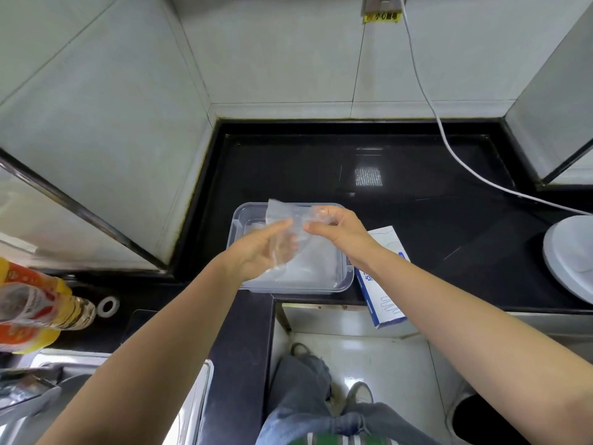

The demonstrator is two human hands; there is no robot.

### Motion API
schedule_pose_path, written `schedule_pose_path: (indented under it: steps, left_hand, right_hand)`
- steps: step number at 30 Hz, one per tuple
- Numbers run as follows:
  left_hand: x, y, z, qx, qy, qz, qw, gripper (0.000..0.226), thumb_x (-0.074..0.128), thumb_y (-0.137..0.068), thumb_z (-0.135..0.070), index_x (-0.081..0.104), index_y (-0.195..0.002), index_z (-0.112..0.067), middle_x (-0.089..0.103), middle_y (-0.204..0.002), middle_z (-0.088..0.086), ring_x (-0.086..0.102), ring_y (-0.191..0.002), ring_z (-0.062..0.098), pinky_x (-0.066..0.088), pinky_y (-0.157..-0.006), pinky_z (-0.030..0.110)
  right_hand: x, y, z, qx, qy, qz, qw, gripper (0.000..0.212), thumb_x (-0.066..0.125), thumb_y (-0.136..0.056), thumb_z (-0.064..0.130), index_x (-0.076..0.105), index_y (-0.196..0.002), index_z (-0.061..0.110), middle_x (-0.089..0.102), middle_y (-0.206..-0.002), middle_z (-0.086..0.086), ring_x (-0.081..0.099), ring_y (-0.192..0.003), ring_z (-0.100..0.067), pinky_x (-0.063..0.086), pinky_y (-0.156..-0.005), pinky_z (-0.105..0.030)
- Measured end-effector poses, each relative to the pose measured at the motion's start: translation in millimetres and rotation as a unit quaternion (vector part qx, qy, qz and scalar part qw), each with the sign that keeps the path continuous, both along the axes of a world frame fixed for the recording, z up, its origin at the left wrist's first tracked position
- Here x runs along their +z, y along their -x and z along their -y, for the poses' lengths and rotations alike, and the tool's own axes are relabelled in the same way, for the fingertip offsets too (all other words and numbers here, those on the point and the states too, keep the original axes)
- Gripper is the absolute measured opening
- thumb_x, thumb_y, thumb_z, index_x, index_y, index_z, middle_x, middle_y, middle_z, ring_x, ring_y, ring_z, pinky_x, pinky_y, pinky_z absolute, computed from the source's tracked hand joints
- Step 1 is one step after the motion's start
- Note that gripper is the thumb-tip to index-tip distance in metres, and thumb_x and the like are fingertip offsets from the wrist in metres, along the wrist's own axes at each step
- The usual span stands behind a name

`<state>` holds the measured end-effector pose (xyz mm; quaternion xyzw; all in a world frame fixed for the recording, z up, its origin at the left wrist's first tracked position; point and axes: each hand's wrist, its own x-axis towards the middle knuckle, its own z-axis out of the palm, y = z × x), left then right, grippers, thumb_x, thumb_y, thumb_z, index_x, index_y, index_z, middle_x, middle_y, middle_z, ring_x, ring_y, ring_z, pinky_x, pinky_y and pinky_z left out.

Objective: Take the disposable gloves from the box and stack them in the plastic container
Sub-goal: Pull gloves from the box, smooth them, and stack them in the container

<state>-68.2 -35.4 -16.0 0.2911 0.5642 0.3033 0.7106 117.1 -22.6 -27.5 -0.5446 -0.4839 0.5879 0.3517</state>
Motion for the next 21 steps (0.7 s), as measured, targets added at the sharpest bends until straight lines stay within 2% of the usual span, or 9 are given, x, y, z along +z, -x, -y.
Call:
schedule_pose_path:
  steps: [3, 5, 7, 10, 12, 14, 16, 18, 21]
  left_hand:
    - [-5, -2, -2, 0.091, -0.002, -0.006, 0.996, 0.038, 0.073, -0.087, -0.024, 0.067, -0.121, -0.008, 0.067, -0.112, 0.008, 0.065, -0.101, 0.02, 0.052, -0.094, 0.035]
    - [-5, -1, -4, 0.139, -0.048, 0.036, 0.989, 0.021, 0.067, -0.091, -0.015, 0.067, -0.112, -0.013, 0.072, -0.109, 0.004, 0.066, -0.106, 0.022, 0.051, -0.098, 0.04]
    - [3, -3, -3, 0.136, -0.101, 0.031, 0.985, 0.009, 0.061, -0.095, -0.012, 0.066, -0.1, -0.017, 0.075, -0.093, 0.0, 0.069, -0.096, 0.02, 0.056, -0.087, 0.037]
    - [6, -3, -3, 0.091, -0.132, -0.036, 0.986, 0.015, 0.059, -0.097, -0.019, 0.066, -0.107, -0.011, 0.074, -0.093, 0.002, 0.069, -0.086, 0.02, 0.054, -0.069, 0.033]
    - [5, -3, 1, 0.052, -0.13, -0.094, 0.986, 0.023, 0.057, -0.098, -0.023, 0.065, -0.113, -0.009, 0.075, -0.09, -0.001, 0.067, -0.083, 0.019, 0.053, -0.069, 0.033]
    - [0, -1, 4, 0.062, -0.102, -0.107, 0.987, 0.025, 0.058, -0.097, -0.023, 0.066, -0.114, -0.007, 0.075, -0.085, -0.003, 0.067, -0.085, 0.018, 0.053, -0.072, 0.033]
    - [-1, 4, 4, 0.09, -0.071, -0.072, 0.991, 0.025, 0.063, -0.093, -0.026, 0.068, -0.112, -0.01, 0.075, -0.092, 0.0, 0.068, -0.094, 0.02, 0.055, -0.076, 0.032]
    - [1, 8, 1, 0.093, -0.031, -0.041, 0.994, 0.021, 0.069, -0.088, -0.026, 0.069, -0.106, -0.015, 0.072, -0.097, 0.005, 0.068, -0.094, 0.022, 0.055, -0.082, 0.036]
    - [1, 9, -3, 0.112, -0.01, -0.144, 0.983, 0.009, 0.065, -0.084, -0.009, 0.072, -0.089, -0.012, 0.066, -0.081, 0.006, 0.064, -0.076, 0.021, 0.055, -0.07, 0.033]
  right_hand:
    - [-1, -3, -4, -0.048, -0.099, 0.06, 0.992, 0.02, 0.082, -0.079, 0.021, 0.065, -0.089, 0.017, 0.046, -0.118, 0.001, 0.052, -0.097, -0.005, 0.044, -0.082, -0.011]
    - [-3, -9, -7, -0.059, -0.122, 0.072, 0.988, 0.023, 0.082, -0.08, 0.028, 0.064, -0.085, 0.014, 0.041, -0.118, 0.001, 0.049, -0.098, -0.003, 0.044, -0.089, -0.014]
    - [-1, -12, -7, -0.025, -0.107, 0.049, 0.993, 0.026, 0.079, -0.08, 0.038, 0.067, -0.092, 0.018, 0.042, -0.122, 0.006, 0.05, -0.107, -0.001, 0.045, -0.097, -0.021]
    - [3, -12, -7, 0.034, -0.037, -0.034, 0.998, 0.045, 0.076, -0.081, 0.047, 0.061, -0.118, 0.025, 0.056, -0.131, 0.005, 0.059, -0.118, -0.011, 0.051, -0.098, -0.03]
    - [5, -12, -6, 0.055, 0.021, -0.087, 0.994, 0.038, 0.073, -0.088, 0.03, 0.062, -0.12, 0.014, 0.068, -0.12, -0.007, 0.067, -0.108, -0.02, 0.055, -0.092, -0.035]
    - [6, -8, -2, 0.055, 0.04, -0.08, 0.994, 0.025, 0.07, -0.091, 0.016, 0.067, -0.11, -0.001, 0.071, -0.1, -0.017, 0.07, -0.09, -0.023, 0.055, -0.088, -0.039]
    - [4, -4, 0, 0.012, 0.022, -0.047, 0.999, 0.022, 0.067, -0.092, 0.011, 0.066, -0.101, -0.01, 0.068, -0.077, -0.011, 0.065, -0.068, -0.014, 0.055, -0.073, -0.029]
    - [1, 1, 0, -0.012, -0.007, 0.005, 1.0, 0.018, 0.064, -0.093, 0.011, 0.065, -0.094, -0.007, 0.059, -0.064, -0.003, 0.053, -0.051, -0.008, 0.047, -0.054, -0.023]
    - [-2, 4, -1, -0.036, -0.025, 0.085, 0.995, 0.017, 0.063, -0.092, 0.016, 0.063, -0.086, 0.0, 0.056, -0.06, 0.0, 0.047, -0.049, -0.012, 0.039, -0.042, -0.024]
